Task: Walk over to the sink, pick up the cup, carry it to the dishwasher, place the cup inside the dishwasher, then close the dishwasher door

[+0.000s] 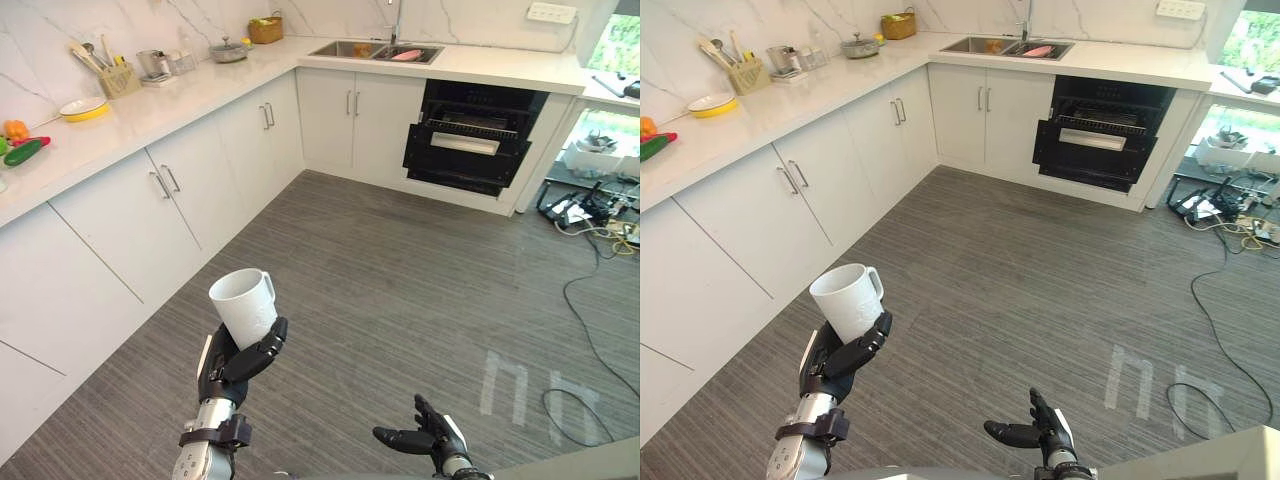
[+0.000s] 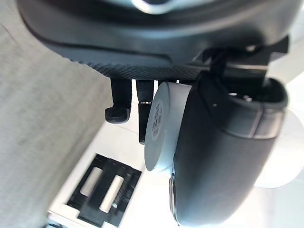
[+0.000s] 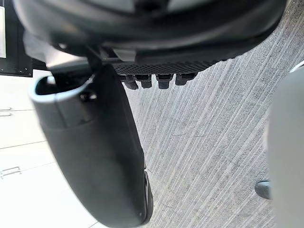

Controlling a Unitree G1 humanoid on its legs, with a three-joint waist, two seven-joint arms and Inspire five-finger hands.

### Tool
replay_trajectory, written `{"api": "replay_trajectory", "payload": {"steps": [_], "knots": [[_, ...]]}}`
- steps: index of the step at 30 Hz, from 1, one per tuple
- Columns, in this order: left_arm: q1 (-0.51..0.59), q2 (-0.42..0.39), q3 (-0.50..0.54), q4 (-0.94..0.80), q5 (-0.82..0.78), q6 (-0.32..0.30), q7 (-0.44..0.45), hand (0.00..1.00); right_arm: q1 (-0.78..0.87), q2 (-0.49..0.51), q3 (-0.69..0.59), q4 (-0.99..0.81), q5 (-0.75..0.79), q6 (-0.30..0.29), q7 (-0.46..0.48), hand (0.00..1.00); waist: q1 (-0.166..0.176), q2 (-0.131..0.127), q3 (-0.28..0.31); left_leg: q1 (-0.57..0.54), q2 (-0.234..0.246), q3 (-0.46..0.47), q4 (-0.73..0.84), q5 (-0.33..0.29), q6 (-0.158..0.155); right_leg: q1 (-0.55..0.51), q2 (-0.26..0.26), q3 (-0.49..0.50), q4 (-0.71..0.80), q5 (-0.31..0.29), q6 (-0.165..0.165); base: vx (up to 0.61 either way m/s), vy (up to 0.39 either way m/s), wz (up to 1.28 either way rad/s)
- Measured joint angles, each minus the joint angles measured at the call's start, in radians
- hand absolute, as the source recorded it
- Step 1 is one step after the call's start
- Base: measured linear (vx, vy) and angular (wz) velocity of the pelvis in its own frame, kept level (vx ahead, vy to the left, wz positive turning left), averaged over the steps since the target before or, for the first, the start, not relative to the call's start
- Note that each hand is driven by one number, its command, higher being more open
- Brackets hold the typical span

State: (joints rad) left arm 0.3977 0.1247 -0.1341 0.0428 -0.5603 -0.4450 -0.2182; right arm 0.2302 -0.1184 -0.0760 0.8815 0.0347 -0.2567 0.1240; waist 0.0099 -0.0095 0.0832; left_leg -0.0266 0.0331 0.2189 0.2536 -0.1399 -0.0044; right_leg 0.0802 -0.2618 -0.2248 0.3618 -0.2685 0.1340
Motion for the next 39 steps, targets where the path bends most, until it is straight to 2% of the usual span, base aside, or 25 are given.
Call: {"api": "replay_trajectory", "payload": {"steps": [1,3,4,5,7,10,13,14,15,17,18,19,21,23,25,27,29,30,31,32,33,35,37,38,39], "knots": [[-0.003,-0.006,-0.004,-0.007,0.001,-0.014,-0.010,0.00,0.003,-0.005,0.000,0.000,0.000,0.003,0.001,1.00,0.000,0.001,0.003,-0.003,-0.003,-0.001,0.016,-0.015,0.005,-0.030,-0.016,-0.005,0.077,-0.005,-0.008,0.09,0.161,0.11],[-0.016,-0.010,-0.032,-0.013,0.003,-0.039,-0.012,0.00,0.015,-0.015,0.002,-0.026,0.001,0.002,0.002,1.00,-0.014,0.000,0.006,0.015,-0.010,-0.019,0.043,-0.046,0.025,-0.141,-0.055,0.010,0.344,0.063,-0.113,0.11,0.141,0.22],[-0.015,-0.010,-0.041,-0.013,0.002,-0.045,-0.013,0.00,0.027,-0.017,0.003,-0.028,0.001,-0.006,-0.001,1.00,-0.027,0.007,0.012,0.040,-0.005,-0.033,0.049,-0.060,0.036,-0.168,-0.048,0.044,0.421,0.072,-0.098,0.17,0.144,0.28],[-0.015,-0.009,-0.041,-0.012,0.002,-0.048,-0.012,0.00,0.038,-0.013,0.005,-0.028,0.001,-0.009,-0.002,1.00,-0.026,0.003,0.010,0.047,-0.001,-0.037,0.054,-0.069,0.036,-0.172,-0.034,0.053,0.417,0.042,-0.081,0.20,0.113,0.20],[-0.020,0.004,-0.037,-0.012,-0.006,-0.062,-0.002,0.00,0.056,-0.001,0.024,-0.034,0.001,-0.025,0.003,1.00,-0.025,-0.027,0.021,0.070,0.009,-0.046,0.059,-0.104,0.037,-0.221,0.014,0.043,0.343,-0.023,-0.081,0.20,0.026,0.05],[-0.031,0.020,-0.041,-0.005,-0.009,-0.062,0.010,0.00,0.069,-0.008,0.023,-0.042,0.003,-0.025,0.019,1.00,-0.032,-0.022,0.025,0.083,0.040,-0.062,0.063,-0.139,0.028,-0.343,0.071,0.029,0.269,-0.016,-0.072,0.22,-0.055,0.09],[-0.052,0.027,-0.051,0.019,-0.009,-0.062,0.013,0.00,0.090,-0.005,0.025,-0.085,0.021,-0.032,0.044,1.00,-0.054,-0.022,0.026,0.119,0.067,-0.107,0.073,-0.189,-0.016,-0.416,0.099,0.056,0.144,0.080,-0.051,0.34,-0.182,0.51],[-0.052,0.033,-0.059,0.030,-0.008,-0.064,0.003,0.00,0.112,-0.003,0.025,-0.110,0.020,-0.048,0.052,1.00,-0.057,-0.026,0.024,0.143,0.073,-0.134,0.104,-0.234,-0.040,-0.410,0.094,0.062,0.092,0.157,-0.081,0.57,-0.334,0.70],[-0.049,0.026,-0.071,0.060,-0.008,-0.063,-0.013,0.00,0.132,-0.010,0.023,-0.112,0.023,-0.056,0.056,1.00,-0.057,-0.014,0.021,0.185,0.092,-0.162,0.118,-0.275,-0.060,-0.390,0.100,0.048,0.173,0.185,-0.102,0.50,-0.295,0.65],[0.001,-0.011,-0.081,0.066,-0.011,-0.062,-0.025,0.00,0.133,-0.027,0.018,-0.136,0.021,-0.052,0.066,1.00,-0.052,0.027,0.006,0.229,0.130,-0.164,0.132,-0.251,-0.040,-0.371,0.117,0.022,0.250,0.075,-0.113,0.53,-0.240,0.31],[0.025,-0.025,-0.090,0.066,-0.018,-0.062,-0.032,0.00,0.135,-0.036,0.023,-0.158,0.021,-0.051,0.065,1.00,-0.053,0.028,0.005,0.205,0.143,-0.166,0.222,-0.213,-0.001,-0.342,0.121,0.004,0.265,0.033,-0.126,0.62,-0.315,0.26],[0.033,-0.031,-0.098,0.066,-0.020,-0.062,-0.040,0.00,0.141,-0.036,0.022,-0.168,0.021,-0.051,0.066,1.00,-0.055,0.036,0.001,0.185,0.163,-0.165,0.279,-0.196,0.002,-0.320,0.130,-0.006,0.259,0.017,-0.131,0.51,-0.283,0.33],[0.043,-0.063,-0.110,0.050,-0.018,-0.065,-0.068,0.00,0.145,-0.050,0.028,-0.189,0.021,-0.043,0.064,1.00,-0.046,0.068,0.001,0.071,0.257,-0.155,0.571,-0.063,0.006,-0.224,0.186,-0.040,0.213,-0.047,-0.165,0.48,-0.227,0.20],[0.040,-0.065,-0.111,0.045,-0.016,-0.071,-0.079,0.00,0.136,-0.048,0.043,-0.188,0.022,-0.038,0.052,1.00,-0.036,0.064,0.002,-0.025,0.281,-0.115,0.746,-0.106,0.014,-0.143,0.214,-0.040,0.143,-0.066,-0.183,0.40,-0.139,-0.09],[0.039,-0.047,-0.111,0.045,-0.017,-0.072,-0.101,0.00,0.136,-0.047,0.045,-0.185,0.024,-0.037,0.043,1.00,-0.028,0.051,0.000,-0.102,0.249,-0.041,0.739,-0.162,0.011,-0.063,0.213,-0.034,0.053,-0.061,-0.179,0.44,-0.092,-0.16],[0.030,-0.031,-0.110,0.044,-0.017,-0.072,-0.107,0.00,0.131,-0.049,0.046,-0.183,0.024,-0.036,0.036,1.00,-0.020,0.037,-0.005,-0.152,0.189,0.049,0.577,-0.188,0.015,-0.006,0.187,-0.026,-0.006,-0.041,-0.147,0.49,-0.031,-0.12],[-0.006,-0.023,-0.110,0.044,-0.017,-0.071,-0.106,0.00,0.121,-0.047,0.045,-0.183,0.025,-0.020,0.019,1.00,-0.017,0.023,0.004,-0.214,0.067,0.088,0.305,-0.158,0.027,0.045,0.143,-0.021,-0.013,-0.032,-0.119,0.68,0.087,0.05],[-0.017,-0.025,-0.109,0.038,-0.018,-0.068,-0.106,0.00,0.128,-0.052,0.047,-0.183,0.027,-0.014,0.010,1.00,-0.004,0.019,0.005,-0.220,0.006,0.074,0.128,-0.041,0.030,0.069,0.128,-0.005,0.001,-0.038,-0.096,0.51,0.096,-0.09],[-0.016,-0.025,-0.109,0.027,-0.019,-0.066,-0.105,0.00,0.133,-0.054,0.048,-0.182,0.035,-0.011,0.006,1.00,0.004,0.019,0.005,-0.220,-0.014,0.051,0.064,0.060,0.036,0.081,0.124,0.013,0.009,-0.049,-0.079,0.39,0.131,-0.38],[-0.007,-0.025,-0.106,0.010,-0.019,-0.066,-0.104,0.00,0.136,-0.055,0.057,-0.179,0.044,-0.009,0.002,1.00,0.021,0.019,0.004,-0.208,-0.030,0.031,0.025,0.198,0.102,0.102,0.126,0.049,0.015,-0.067,-0.051,0.40,0.145,-0.31],[-0.009,-0.016,-0.097,0.009,-0.020,-0.057,-0.096,0.00,0.130,-0.029,0.067,-0.157,0.044,-0.001,-0.007,1.00,0.020,-0.025,-0.023,-0.198,-0.063,0.045,0.037,0.159,0.109,0.107,0.095,0.087,0.016,-0.073,-0.043,0.50,0.161,-0.16],[-0.027,-0.014,-0.085,0.005,-0.020,-0.057,-0.094,0.00,0.115,-0.019,0.085,-0.156,0.043,-0.002,-0.009,1.00,0.019,-0.048,-0.026,-0.221,-0.070,0.057,0.098,0.087,0.120,0.092,0.080,0.139,0.029,-0.051,-0.039,0.52,0.118,-0.08],[-0.025,-0.009,-0.070,0.005,-0.019,-0.052,-0.080,0.00,0.104,-0.012,0.092,-0.157,0.043,0.000,-0.009,1.00,0.025,-0.069,-0.016,-0.205,-0.075,0.076,0.173,-0.002,0.126,0.074,0.053,0.153,0.149,-0.045,-0.029,0.50,0.134,-0.28],[-0.022,-0.006,-0.070,0.005,-0.019,-0.049,-0.076,0.00,0.105,-0.010,0.094,-0.159,0.045,0.004,-0.008,1.00,0.025,-0.074,-0.012,-0.177,-0.077,0.085,0.220,-0.063,0.131,0.036,0.027,0.146,0.297,-0.018,-0.004,0.39,0.141,-0.31],[-0.019,-0.007,-0.073,0.004,-0.020,-0.044,-0.076,0.00,0.103,-0.011,0.104,-0.158,0.046,0.010,-0.011,1.00,0.021,-0.076,-0.012,-0.137,-0.082,0.097,0.248,-0.117,0.136,-0.017,-0.007,0.139,0.471,0.046,-0.007,0.39,0.143,-0.35]]}}
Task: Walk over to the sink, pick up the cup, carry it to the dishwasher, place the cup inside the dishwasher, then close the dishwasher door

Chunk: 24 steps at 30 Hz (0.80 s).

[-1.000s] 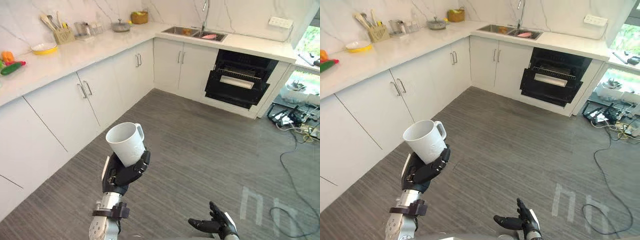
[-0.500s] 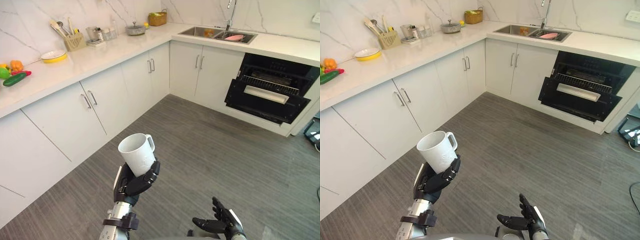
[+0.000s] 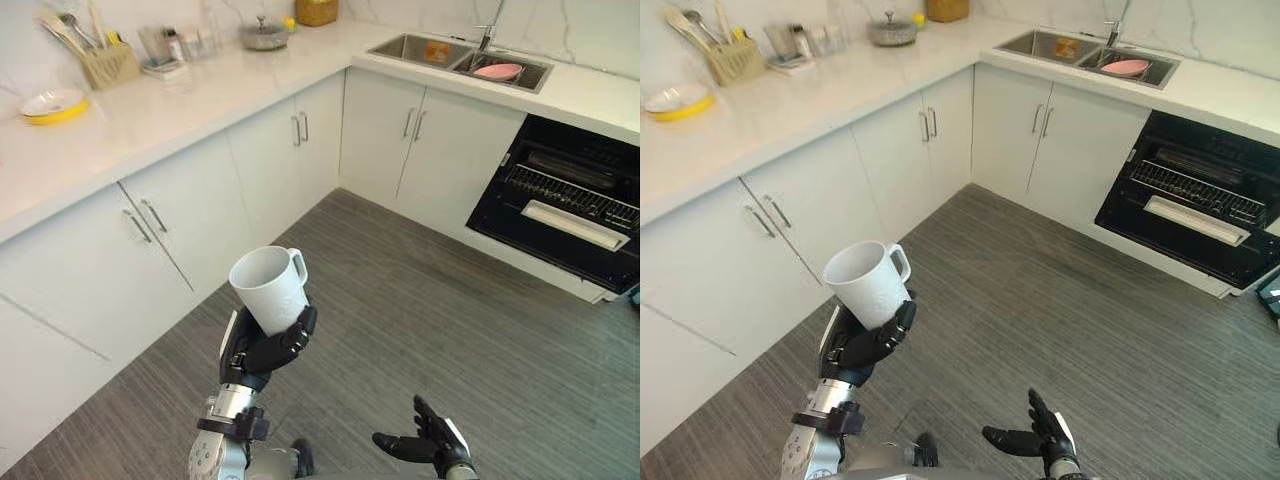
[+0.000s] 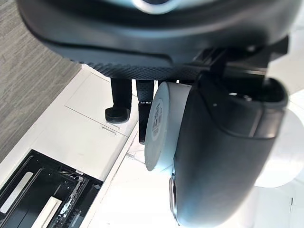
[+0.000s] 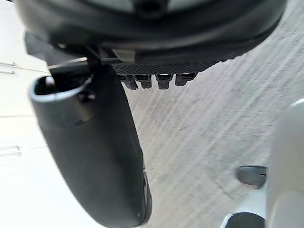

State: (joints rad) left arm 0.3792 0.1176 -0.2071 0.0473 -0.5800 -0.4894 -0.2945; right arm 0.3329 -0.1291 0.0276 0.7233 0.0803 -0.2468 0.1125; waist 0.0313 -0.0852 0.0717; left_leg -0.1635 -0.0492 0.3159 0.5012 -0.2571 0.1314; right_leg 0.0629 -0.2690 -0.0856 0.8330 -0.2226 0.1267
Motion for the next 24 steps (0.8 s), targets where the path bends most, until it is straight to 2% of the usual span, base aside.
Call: {"api": "replay_trajectory", "payload": {"steps": [1,2,3,4,5,6,7,8,9,10,11,12,13,14,15,16,17,18,19,20,22,24], "knots": [[0.002,0.004,-0.001,0.000,0.000,0.003,0.000,0.00,0.000,0.000,0.008,0.001,0.000,0.003,0.000,1.00,-0.003,-0.001,0.001,0.027,-0.006,0.005,0.000,-0.018,0.000,-0.028,-0.015,0.001,0.084,0.019,-0.006,0.30,0.114,-0.39],[0.009,0.009,0.003,0.000,0.000,0.005,0.001,0.00,0.002,0.001,0.028,0.004,0.000,0.005,-0.003,1.00,-0.007,0.010,0.003,0.083,-0.008,0.011,-0.018,-0.044,-0.007,-0.087,-0.020,-0.008,0.194,-0.013,-0.026,0.34,0.113,-0.38],[0.015,0.014,0.002,-0.001,0.000,0.005,0.009,0.00,0.012,0.005,0.047,0.003,0.000,0.005,0.002,1.00,-0.015,0.017,0.000,0.147,-0.008,0.013,-0.067,-0.054,-0.021,-0.151,-0.007,-0.036,0.232,-0.060,-0.053,0.33,0.097,-0.35],[0.015,0.016,0.002,-0.003,0.000,0.004,0.012,0.00,0.016,0.004,0.048,-0.009,0.006,0.003,0.014,1.00,-0.021,0.018,0.000,0.176,-0.007,0.016,-0.098,-0.057,-0.033,-0.188,0.002,-0.056,0.228,-0.084,-0.065,0.37,0.100,-0.29],[0.014,0.018,0.000,-0.009,0.001,0.004,0.018,0.00,0.024,0.000,0.049,-0.027,0.004,-0.017,0.021,1.00,-0.029,0.019,-0.001,0.212,-0.003,0.022,-0.143,-0.052,-0.041,-0.244,0.020,-0.084,0.201,-0.110,-0.076,0.29,0.056,-0.24],[0.004,0.026,-0.008,-0.018,0.001,-0.001,0.031,0.00,0.035,-0.001,0.047,-0.041,0.004,-0.045,0.029,1.00,-0.044,0.021,-0.001,0.265,0.013,0.025,-0.201,-0.046,-0.058,-0.332,0.051,-0.150,0.089,-0.123,-0.088,0.30,0.048,-0.20],[-0.002,0.029,-0.012,-0.017,0.001,-0.001,0.036,0.00,0.034,-0.004,0.044,-0.041,0.003,-0.053,0.035,1.00,-0.050,0.024,0.000,0.284,0.023,0.025,-0.215,-0.043,-0.060,-0.360,0.065,-0.174,0.027,-0.121,-0.088,0.35,0.014,-0.13],[-0.013,0.039,-0.018,-0.017,0.002,0.000,0.050,0.00,0.034,-0.009,0.038,-0.040,-0.002,-0.064,0.042,1.00,-0.058,0.028,0.001,0.309,0.039,0.025,-0.231,-0.050,-0.076,-0.393,0.090,-0.203,-0.083,-0.109,-0.086,0.39,-0.015,-0.03],[-0.024,0.046,-0.020,-0.016,0.004,0.000,0.058,0.00,0.033,-0.013,0.037,-0.034,-0.006,-0.071,0.042,1.00,-0.069,0.029,0.001,0.333,0.051,0.023,-0.245,-0.056,-0.088,-0.421,0.113,-0.217,-0.199,-0.064,-0.082,0.51,-0.049,0.06],[-0.035,0.050,-0.020,-0.012,0.005,0.000,0.060,0.00,0.033,-0.014,0.035,-0.026,-0.006,-0.075,0.043,1.00,-0.083,0.029,0.001,0.367,0.058,0.009,-0.259,-0.070,-0.112,-0.440,0.139,-0.221,-0.341,0.024,-0.078,0.45,-0.064,0.17],[-0.044,0.055,-0.019,-0.003,0.009,0.000,0.061,0.00,0.035,-0.013,0.030,-0.016,-0.006,-0.077,0.044,1.00,-0.086,0.029,0.001,0.396,0.058,-0.009,-0.269,-0.082,-0.133,-0.445,0.151,-0.216,-0.435,0.096,-0.091,0.52,-0.103,0.28],[-0.042,0.059,-0.021,0.007,0.013,0.000,0.061,0.00,0.039,-0.012,0.028,-0.011,-0.008,-0.077,0.047,1.00,-0.088,0.028,0.000,0.435,0.052,-0.022,-0.271,-0.099,-0.161,-0.445,0.150,-0.209,-0.472,0.180,-0.133,0.59,-0.150,0.43],[-0.029,0.055,-0.022,0.014,0.013,-0.001,0.063,0.00,0.048,-0.013,0.026,-0.012,-0.007,-0.077,0.048,1.00,-0.098,0.029,-0.001,0.470,0.047,-0.047,-0.253,-0.113,-0.183,-0.440,0.139,-0.190,-0.427,0.293,-0.207,0.61,-0.173,0.42],[-0.028,0.045,-0.027,0.032,0.013,-0.001,0.064,0.00,0.049,-0.021,0.013,-0.016,-0.004,-0.076,0.062,1.00,-0.100,0.047,-0.003,0.480,0.064,-0.059,-0.235,-0.115,-0.186,-0.439,0.139,-0.197,-0.378,0.256,-0.199,0.60,-0.205,0.39],[-0.014,0.023,-0.041,0.040,0.013,-0.001,0.072,0.00,0.054,-0.053,0.010,-0.050,-0.005,-0.075,0.065,1.00,-0.100,0.091,0.000,0.464,0.108,-0.075,-0.143,-0.112,-0.191,-0.415,0.155,-0.217,-0.350,0.196,-0.200,0.56,-0.215,0.22],[-0.012,0.016,-0.048,0.039,0.013,-0.002,0.072,0.00,0.055,-0.059,0.006,-0.064,-0.004,-0.075,0.063,1.00,-0.100,0.108,0.005,0.441,0.130,-0.080,-0.070,-0.107,-0.190,-0.404,0.165,-0.224,-0.340,0.170,-0.199,0.54,-0.208,0.21],[-0.012,0.004,-0.062,0.039,0.016,-0.002,0.071,0.00,0.047,-0.070,-0.002,-0.074,-0.004,-0.071,0.057,1.00,-0.095,0.134,0.014,0.382,0.181,-0.085,0.106,-0.065,-0.184,-0.367,0.189,-0.240,-0.332,0.125,-0.208,0.62,-0.252,0.03],[-0.009,-0.003,-0.068,0.039,0.025,-0.002,0.071,0.00,0.040,-0.072,0.001,-0.081,-0.003,-0.064,0.047,1.00,-0.084,0.141,0.020,0.323,0.238,-0.086,0.293,0.025,-0.180,-0.315,0.221,-0.238,-0.340,0.089,-0.217,0.50,-0.204,-0.11],[-0.008,-0.005,-0.076,0.039,0.031,-0.002,0.071,0.00,0.041,-0.072,0.001,-0.091,0.000,-0.061,0.039,1.00,-0.076,0.144,0.020,0.292,0.269,-0.086,0.376,0.027,-0.177,-0.287,0.242,-0.237,-0.353,0.075,-0.223,0.58,-0.220,-0.31],[-0.009,-0.007,-0.091,0.035,0.038,-0.002,0.068,0.00,0.042,-0.066,0.000,-0.109,0.012,-0.057,0.027,1.00,-0.069,0.150,0.016,0.231,0.306,-0.090,0.474,-0.001,-0.174,-0.234,0.271,-0.232,-0.385,0.048,-0.243,0.41,-0.135,-0.34],[-0.010,0.000,-0.100,0.036,0.058,-0.003,0.058,0.00,0.021,-0.054,0.002,-0.114,0.017,-0.058,0.017,1.00,-0.070,0.130,0.011,0.146,0.294,-0.081,0.453,-0.053,-0.153,-0.168,0.275,-0.211,-0.441,0.035,-0.243,0.38,-0.111,-0.36],[-0.010,0.009,-0.106,0.035,0.063,-0.003,0.041,0.00,0.010,-0.050,0.014,-0.118,0.018,-0.057,0.016,1.00,-0.060,0.122,0.007,0.090,0.246,-0.075,0.216,-0.082,-0.139,-0.101,0.275,-0.162,-0.521,0.051,-0.219,0.38,-0.064,-0.49]]}}
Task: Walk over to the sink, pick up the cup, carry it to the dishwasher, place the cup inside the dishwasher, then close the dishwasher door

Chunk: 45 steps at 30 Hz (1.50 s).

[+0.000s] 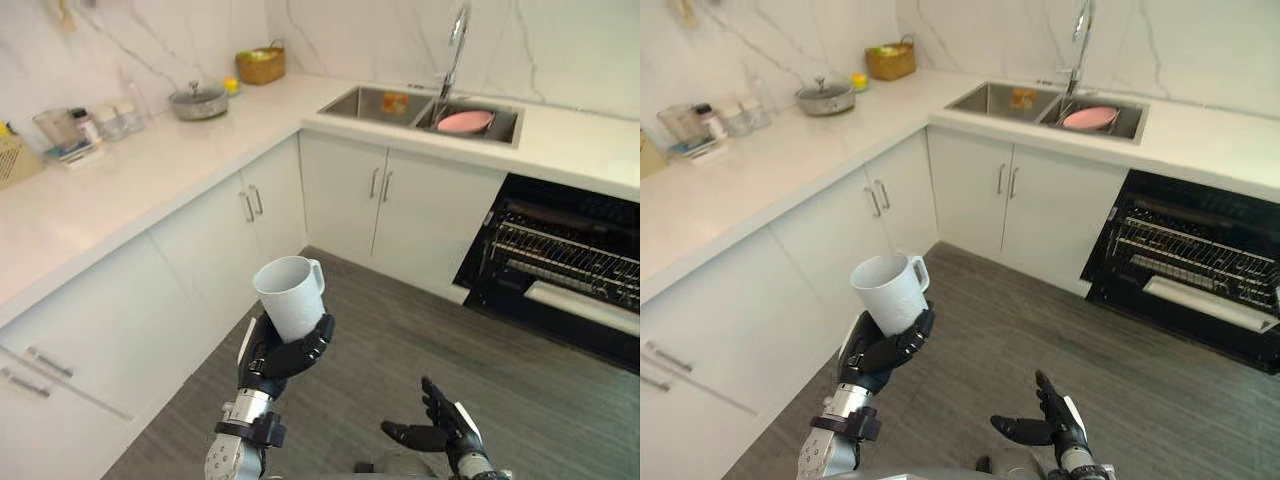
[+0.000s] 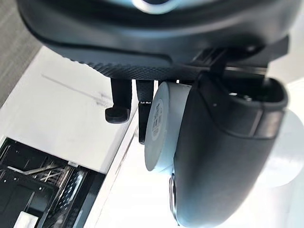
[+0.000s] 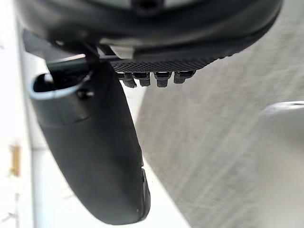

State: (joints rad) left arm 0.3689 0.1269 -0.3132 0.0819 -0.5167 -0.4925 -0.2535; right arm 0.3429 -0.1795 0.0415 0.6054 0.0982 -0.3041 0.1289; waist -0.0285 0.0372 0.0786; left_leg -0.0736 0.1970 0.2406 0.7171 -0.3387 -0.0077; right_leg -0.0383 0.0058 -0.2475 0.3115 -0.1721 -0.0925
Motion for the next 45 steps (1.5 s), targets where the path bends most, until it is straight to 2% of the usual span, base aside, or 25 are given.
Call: {"api": "replay_trajectory", "payload": {"steps": [3,6,8,9,11,13,15,18,19,21,23,24,25,26,27,29,31,33,35,37,38,39,41,42,45], "knots": [[-0.001,-0.001,0.004,-0.007,0.000,0.003,-0.012,0.00,-0.006,0.004,0.028,0.002,0.000,0.012,-0.010,1.00,0.035,-0.013,0.007,-0.048,-0.092,-0.099,-0.304,0.037,-0.015,0.047,-0.017,0.086,-0.043,-0.022,0.013,0.44,0.049,-0.67],[0.009,-0.007,0.010,-0.031,0.000,0.017,-0.008,0.00,-0.013,0.005,0.054,0.014,-0.003,0.015,-0.026,1.00,0.046,-0.027,0.015,-0.127,-0.147,-0.175,-0.393,0.145,-0.030,0.085,-0.039,0.151,-0.033,-0.078,0.041,0.34,0.118,-0.68],[0.014,-0.010,0.010,-0.042,-0.002,0.018,-0.008,0.00,-0.009,0.007,0.060,0.015,-0.003,0.015,-0.038,1.00,0.065,-0.026,0.009,-0.134,-0.146,-0.171,-0.358,0.240,-0.019,0.105,-0.037,0.226,0.032,-0.150,0.081,0.44,0.255,-1.01],[0.015,-0.010,0.011,-0.042,-0.002,0.018,-0.008,0.00,-0.009,0.015,0.062,0.019,-0.003,0.018,-0.039,1.00,0.068,-0.038,0.002,-0.133,-0.150,-0.157,-0.323,0.237,0.005,0.110,-0.045,0.249,0.048,-0.171,0.091,0.47,0.309,-0.92],[0.018,0.009,0.014,-0.041,0.005,0.026,0.010,0.00,0.012,0.043,0.064,0.021,-0.003,0.022,-0.038,1.00,0.051,-0.086,-0.052,-0.115,-0.180,-0.089,-0.283,0.143,0.039,0.083,-0.101,0.278,0.141,-0.203,0.113,0.55,0.290,-0.69],[0.022,0.008,0.033,-0.040,0.006,0.027,0.025,0.00,0.001,0.053,0.064,0.022,-0.003,0.022,-0.027,1.00,0.046,-0.110,-0.041,-0.039,-0.199,-0.020,-0.302,0.117,0.079,-0.006,-0.156,0.251,0.386,-0.160,0.145,0.45,0.239,-0.78],[0.033,0.011,0.051,-0.038,0.007,0.029,0.055,0.00,0.001,0.060,0.064,0.039,-0.004,0.022,-0.016,1.00,0.034,-0.096,-0.025,0.077,-0.201,0.014,-0.349,0.106,0.105,-0.052,-0.192,0.184,0.554,-0.135,0.138,0.40,0.200,-0.73],[0.014,0.014,0.070,-0.050,0.006,0.020,0.060,0.00,0.005,0.063,0.081,0.052,-0.011,0.018,-0.007,1.00,0.009,-0.078,-0.029,0.212,-0.172,0.026,-0.471,0.107,0.104,-0.133,-0.170,0.045,0.567,-0.190,0.128,0.37,0.109,-0.35],[0.000,0.016,0.070,-0.053,0.006,0.016,0.060,0.00,0.000,0.062,0.081,0.048,-0.013,0.009,-0.002,1.00,0.007,-0.074,-0.028,0.233,-0.163,0.037,-0.496,0.111,0.096,-0.173,-0.165,0.001,0.539,-0.196,0.126,0.38,0.069,-0.24],[-0.023,0.030,0.072,-0.053,0.006,0.016,0.063,0.00,-0.027,0.062,0.081,0.047,-0.016,-0.003,0.003,1.00,0.008,-0.060,-0.020,0.292,-0.124,0.075,-0.533,0.110,0.034,-0.267,-0.156,-0.132,0.378,-0.173,0.118,0.43,0.036,-0.44],[-0.025,0.039,0.077,-0.049,0.006,0.016,0.066,0.00,-0.028,0.061,0.082,0.036,-0.022,-0.021,0.006,1.00,0.009,-0.060,-0.020,0.330,-0.124,0.089,-0.532,0.090,-0.004,-0.294,-0.133,-0.162,0.234,-0.062,0.082,0.40,-0.006,-0.41],[-0.023,0.055,0.084,-0.049,0.006,0.016,0.069,0.00,-0.015,0.062,0.083,0.015,-0.025,-0.037,0.010,1.00,0.008,-0.084,-0.020,0.363,-0.153,0.096,-0.513,0.063,-0.045,-0.291,-0.124,-0.159,0.107,0.142,0.007,0.55,-0.065,-0.30],[-0.025,0.064,0.089,-0.029,0.007,0.016,0.068,0.00,-0.005,0.053,0.084,0.000,-0.025,-0.046,0.011,1.00,0.005,-0.104,-0.022,0.371,-0.174,0.086,-0.455,0.032,-0.059,-0.277,-0.149,-0.161,0.099,0.157,-0.049,0.70,-0.098,-0.41],[-0.040,0.033,0.084,0.004,0.007,0.027,0.081,0.00,-0.034,0.033,0.081,0.004,-0.025,-0.041,0.006,1.00,-0.002,-0.052,-0.004,0.333,-0.126,0.065,-0.385,-0.017,-0.047,-0.264,-0.122,-0.164,0.104,0.142,-0.049,0.47,-0.123,-0.12],[-0.053,0.019,0.068,0.007,0.007,0.028,0.083,0.00,-0.052,0.016,0.065,-0.016,-0.022,-0.041,-0.005,1.00,-0.018,-0.014,0.016,0.291,-0.100,0.064,-0.383,-0.006,-0.056,-0.261,-0.112,-0.171,0.109,0.119,-0.041,0.27,-0.090,-0.19],[-0.046,0.006,0.040,0.013,0.010,0.027,0.092,0.00,-0.068,0.013,0.060,-0.024,-0.022,-0.039,-0.013,1.00,-0.010,-0.008,0.029,0.245,-0.072,0.065,-0.219,0.023,-0.059,-0.239,-0.095,-0.160,0.105,0.077,-0.016,0.19,-0.089,-0.07],[-0.031,0.000,0.015,0.017,0.038,0.026,0.103,0.00,-0.049,0.013,0.065,-0.050,-0.023,-0.043,-0.021,1.00,0.003,0.012,0.056,0.140,0.035,0.063,0.121,0.123,-0.043,-0.121,-0.029,-0.141,0.009,0.070,-0.025,0.24,-0.085,-0.25],[-0.015,-0.003,-0.005,0.017,0.048,0.020,0.102,0.00,-0.027,0.009,0.073,-0.097,-0.021,-0.058,-0.034,1.00,0.019,0.020,0.053,0.051,0.074,0.046,0.241,0.081,-0.038,-0.061,0.006,-0.120,-0.042,0.067,-0.029,0.23,-0.022,-0.47],[-0.012,-0.005,-0.011,0.017,0.048,0.016,0.096,0.00,-0.021,0.005,0.073,-0.187,-0.013,-0.093,-0.051,1.00,0.030,0.017,0.053,-0.025,0.045,0.044,0.157,0.022,-0.038,-0.035,0.015,-0.074,-0.074,0.066,-0.031,0.23,0.019,-0.73],[-0.007,-0.007,-0.010,0.016,0.046,0.016,0.096,0.00,-0.020,0.005,0.074,-0.260,-0.001,-0.120,-0.054,1.00,0.038,0.014,0.054,-0.049,-0.012,0.010,-0.032,0.010,-0.039,-0.010,0.012,-0.025,-0.098,0.068,-0.028,0.25,0.059,-0.76],[0.000,-0.007,-0.010,0.015,0.046,0.016,0.096,0.00,-0.022,0.008,0.074,-0.289,0.000,-0.137,-0.056,1.00,0.040,0.012,0.051,-0.044,-0.062,-0.050,-0.191,0.020,-0.047,0.001,0.005,0.005,-0.104,0.072,-0.024,0.30,0.122,-0.72],[0.005,-0.010,-0.009,0.011,0.046,0.016,0.096,0.00,-0.028,0.008,0.074,-0.305,-0.001,-0.149,-0.059,1.00,0.043,0.012,0.048,-0.043,-0.103,-0.126,-0.327,0.063,-0.044,0.002,0.000,0.038,-0.097,0.064,-0.009,0.24,0.108,-0.74],[0.009,-0.014,-0.009,0.010,0.046,0.016,0.096,0.00,-0.033,0.011,0.078,-0.308,-0.002,-0.151,-0.065,1.00,0.051,0.014,0.046,-0.029,-0.132,-0.172,-0.400,0.173,-0.043,0.001,-0.003,0.083,-0.071,0.050,0.025,0.24,0.134,-0.75],[0.010,-0.022,-0.009,0.008,0.046,0.017,0.096,0.00,-0.029,0.015,0.083,-0.306,-0.004,-0.149,-0.078,1.00,0.055,0.014,0.035,-0.005,-0.146,-0.164,-0.418,0.216,0.012,-0.005,-0.008,0.121,-0.041,0.026,0.049,0.29,0.183,-0.67],[0.007,-0.021,-0.009,-0.013,0.045,0.017,0.096,0.00,-0.019,0.043,0.086,-0.334,-0.005,-0.149,-0.111,1.00,0.056,-0.003,0.021,-0.001,-0.166,-0.117,-0.411,0.180,0.046,-0.040,-0.030,0.171,0.007,-0.008,0.079,0.21,0.171,-0.46]]}}
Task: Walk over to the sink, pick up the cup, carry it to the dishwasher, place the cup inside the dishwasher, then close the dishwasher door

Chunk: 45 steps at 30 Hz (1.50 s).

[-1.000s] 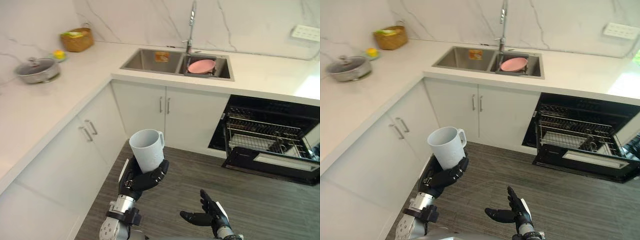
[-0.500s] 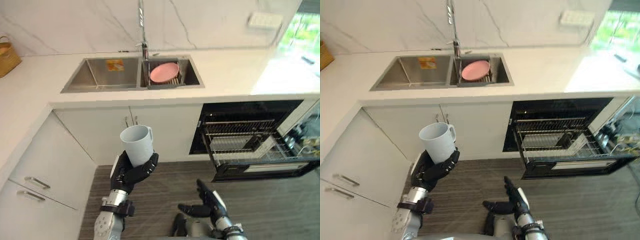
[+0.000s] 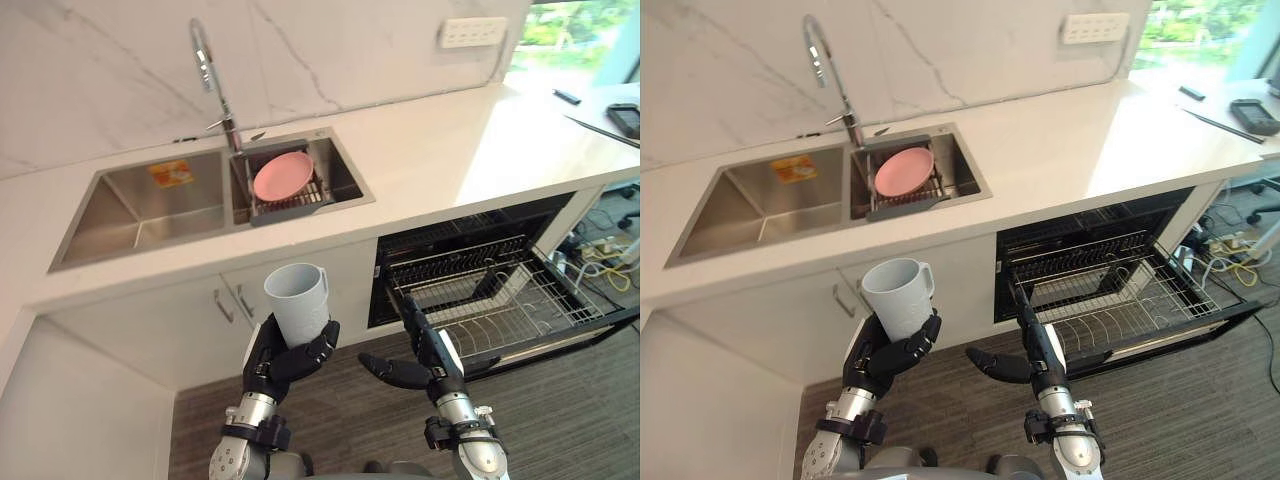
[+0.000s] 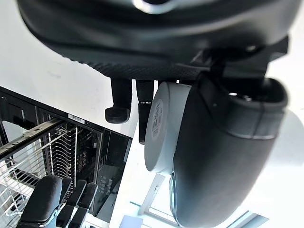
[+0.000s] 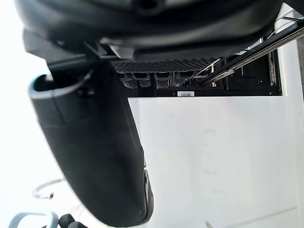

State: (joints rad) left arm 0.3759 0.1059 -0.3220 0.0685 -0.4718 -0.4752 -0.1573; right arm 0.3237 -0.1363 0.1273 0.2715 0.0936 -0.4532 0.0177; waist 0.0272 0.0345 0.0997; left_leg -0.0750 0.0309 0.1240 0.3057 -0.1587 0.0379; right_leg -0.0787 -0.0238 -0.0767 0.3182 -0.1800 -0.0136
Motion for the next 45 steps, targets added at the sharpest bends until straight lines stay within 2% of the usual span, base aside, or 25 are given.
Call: {"api": "replay_trajectory", "payload": {"steps": [2,3,4,6,8,11,12,13,14,15,16,17,19,20,22,23,24,26,27,28,29,31,33,38,45], "knots": [[-0.001,0.003,-0.001,-0.003,-0.001,0.003,0.000,0.00,0.003,0.007,0.000,-0.025,0.000,-0.001,-0.013,1.00,-0.004,-0.017,0.008,0.026,-0.016,0.030,0.009,-0.031,0.019,-0.013,-0.021,0.021,0.067,-0.034,0.024,0.18,0.185,-0.42],[0.000,0.004,0.000,-0.003,0.000,0.008,0.001,0.00,0.002,0.009,0.000,-0.030,0.001,-0.005,-0.024,1.00,-0.007,-0.022,0.013,0.057,-0.020,0.052,0.010,-0.051,0.029,-0.039,-0.035,0.015,0.162,-0.048,0.044,0.17,0.184,-0.46],[0.001,0.007,0.000,-0.003,0.000,0.009,0.002,0.00,0.001,0.011,0.000,-0.031,0.001,-0.005,-0.027,1.00,-0.006,-0.025,0.016,0.080,-0.023,0.066,0.006,-0.057,0.033,-0.058,-0.045,0.006,0.222,-0.050,0.047,0.11,0.135,-0.59],[0.013,0.029,0.010,-0.007,0.000,0.009,0.009,0.00,0.002,0.028,0.013,-0.030,0.000,-0.013,-0.032,1.00,-0.009,-0.049,0.018,0.174,-0.034,0.120,-0.044,-0.063,0.039,-0.081,-0.101,-0.086,0.353,-0.047,0.053,0.10,0.112,-0.63],[0.013,0.042,0.032,-0.020,-0.001,0.008,0.015,0.00,-0.006,0.034,0.024,-0.031,-0.001,-0.037,-0.033,1.00,-0.012,-0.061,0.011,0.196,-0.030,0.152,-0.068,-0.063,0.040,-0.079,-0.119,-0.160,0.346,-0.047,0.053,0.09,0.068,-0.59],[0.003,0.044,0.067,-0.023,-0.002,0.007,0.041,0.00,-0.023,0.031,0.027,-0.032,0.000,-0.055,-0.025,1.00,-0.012,-0.050,0.022,0.244,-0.003,0.213,-0.105,-0.064,0.037,-0.083,-0.166,-0.266,0.347,-0.097,0.046,0.05,0.013,-0.61],[0.002,0.045,0.079,-0.023,-0.002,0.007,0.048,0.00,-0.028,0.030,0.028,-0.032,0.001,-0.058,-0.017,1.00,-0.013,-0.049,0.024,0.258,0.006,0.230,-0.107,-0.072,0.026,-0.090,-0.189,-0.288,0.341,-0.097,0.046,0.04,-0.057,-0.68],[-0.001,0.050,0.090,-0.027,-0.002,0.006,0.056,0.00,-0.030,0.029,0.030,-0.040,0.001,-0.058,-0.006,1.00,-0.013,-0.055,0.023,0.258,0.017,0.251,-0.085,-0.096,0.006,-0.096,-0.211,-0.298,0.299,-0.081,0.038,0.07,-0.144,-0.64],[-0.003,0.064,0.091,-0.042,-0.001,0.004,0.073,0.00,-0.029,0.027,0.035,-0.062,0.001,-0.058,0.005,1.00,-0.014,-0.084,0.024,0.254,0.017,0.262,-0.035,-0.135,-0.014,-0.087,-0.229,-0.286,0.223,-0.009,0.026,0.06,-0.143,-0.53],[-0.010,0.065,0.090,-0.032,-0.001,0.003,0.075,0.00,-0.032,0.019,0.035,-0.067,0.001,-0.059,0.009,1.00,-0.015,-0.085,0.024,0.251,0.034,0.263,0.000,-0.158,-0.023,-0.078,-0.218,-0.280,0.224,-0.026,0.038,0.08,-0.173,-0.27],[-0.011,0.055,0.078,-0.027,-0.001,0.007,0.084,0.00,-0.027,-0.001,0.036,-0.078,0.003,-0.059,0.010,1.00,-0.024,-0.057,0.017,0.243,0.076,0.260,0.033,-0.178,-0.039,-0.058,-0.182,-0.293,0.198,-0.030,0.030,0.10,-0.144,-0.09],[-0.012,0.046,0.065,-0.030,0.000,0.006,0.084,0.00,-0.022,-0.012,0.035,-0.093,0.005,-0.059,0.010,1.00,-0.026,-0.046,0.013,0.237,0.093,0.260,0.040,-0.180,-0.043,-0.057,-0.162,-0.298,0.184,-0.031,0.024,0.16,-0.195,-0.05],[-0.017,0.023,0.053,-0.032,0.001,0.006,0.079,0.00,-0.025,-0.035,0.031,-0.123,0.028,-0.057,0.015,1.00,-0.023,-0.028,0.018,0.217,0.122,0.244,0.076,-0.175,-0.051,-0.050,-0.126,-0.301,0.149,-0.029,0.010,0.17,-0.159,-0.13],[-0.017,0.012,0.052,-0.032,0.001,0.007,0.079,0.00,-0.027,-0.044,0.028,-0.142,0.037,-0.055,0.022,1.00,-0.023,-0.012,0.027,0.170,0.162,0.214,0.194,-0.165,-0.062,-0.022,-0.093,-0.301,0.100,-0.016,-0.001,0.14,-0.139,-0.25],[-0.016,0.008,0.056,-0.032,0.001,0.007,0.079,0.00,-0.026,-0.044,0.028,-0.156,0.042,-0.051,0.029,1.00,-0.020,0.004,0.036,0.118,0.200,0.178,0.345,-0.122,-0.062,0.030,-0.058,-0.289,0.033,0.000,-0.016,0.10,-0.072,-0.36],[-0.012,0.009,0.059,-0.032,0.001,0.007,0.077,0.00,-0.025,-0.038,0.028,-0.162,0.044,-0.050,0.039,1.00,-0.008,0.000,0.034,0.089,0.199,0.142,0.384,-0.134,-0.075,0.061,-0.049,-0.266,-0.017,0.013,-0.025,0.14,-0.015,-0.61],[-0.012,0.009,0.059,-0.032,0.001,0.003,0.071,0.00,-0.025,-0.039,0.024,-0.175,0.048,-0.050,0.048,1.00,0.002,0.004,0.029,0.071,0.177,0.116,0.349,-0.154,-0.073,0.074,-0.047,-0.241,-0.048,0.023,-0.025,0.14,0.002,-0.62],[-0.011,0.003,0.058,-0.034,0.002,0.002,0.063,0.00,-0.024,-0.036,0.014,-0.189,0.077,-0.051,0.064,1.00,0.003,0.011,0.020,0.056,0.137,0.066,0.204,-0.164,-0.068,0.079,-0.048,-0.206,-0.072,0.033,-0.015,0.16,0.060,-0.60],[-0.011,-0.007,0.058,-0.034,0.002,0.001,0.063,0.00,-0.023,-0.033,0.006,-0.190,0.083,-0.051,0.070,1.00,0.006,0.022,0.014,0.064,0.112,0.029,0.067,-0.136,-0.075,0.076,-0.048,-0.183,-0.073,0.040,-0.003,0.16,0.117,-0.60],[-0.011,-0.011,0.058,-0.034,0.002,0.001,0.063,0.00,-0.021,-0.034,-0.001,-0.190,0.083,-0.051,0.073,1.00,0.005,0.034,0.006,0.068,0.103,0.018,0.010,-0.064,-0.081,0.074,-0.045,-0.172,-0.069,0.044,0.014,0.18,0.142,-0.66],[-0.004,-0.012,0.058,-0.036,0.002,0.001,0.070,0.00,-0.012,-0.031,-0.006,-0.183,0.083,-0.047,0.080,1.00,0.008,0.026,-0.002,0.103,0.087,0.037,-0.028,-0.040,-0.092,0.075,-0.054,-0.142,-0.068,0.045,0.025,0.16,0.104,-0.42],[-0.011,-0.008,0.057,-0.039,0.004,0.001,0.071,0.00,0.004,-0.017,-0.008,-0.188,0.083,-0.044,0.092,1.00,-0.016,0.013,-0.014,0.106,0.062,0.042,-0.060,-0.021,-0.087,0.076,-0.074,-0.140,-0.093,0.054,0.040,0.19,0.130,-0.14],[-0.016,-0.008,0.049,-0.040,0.010,0.001,0.073,0.00,0.011,-0.005,-0.010,-0.188,0.096,-0.042,0.094,1.00,-0.018,0.011,-0.014,0.127,0.046,0.051,-0.097,-0.011,-0.080,0.080,-0.085,-0.137,-0.102,0.057,0.045,0.12,0.111,-0.01],[-0.017,0.007,0.020,-0.069,0.071,0.000,0.093,0.00,0.036,0.008,-0.013,-0.192,0.122,-0.041,0.094,1.00,-0.017,0.009,-0.016,0.185,0.029,0.050,-0.159,-0.003,-0.070,0.128,-0.092,-0.140,-0.135,0.062,0.053,0.06,0.056,0.02],[-0.041,0.035,0.018,-0.074,0.160,0.000,0.132,0.00,0.041,0.031,-0.015,-0.214,0.166,-0.040,0.116,1.00,-0.023,-0.002,-0.023,0.190,0.021,0.053,-0.184,0.001,-0.062,0.132,-0.093,-0.133,-0.167,0.076,0.072,-0.02,0.010,-0.02]]}}
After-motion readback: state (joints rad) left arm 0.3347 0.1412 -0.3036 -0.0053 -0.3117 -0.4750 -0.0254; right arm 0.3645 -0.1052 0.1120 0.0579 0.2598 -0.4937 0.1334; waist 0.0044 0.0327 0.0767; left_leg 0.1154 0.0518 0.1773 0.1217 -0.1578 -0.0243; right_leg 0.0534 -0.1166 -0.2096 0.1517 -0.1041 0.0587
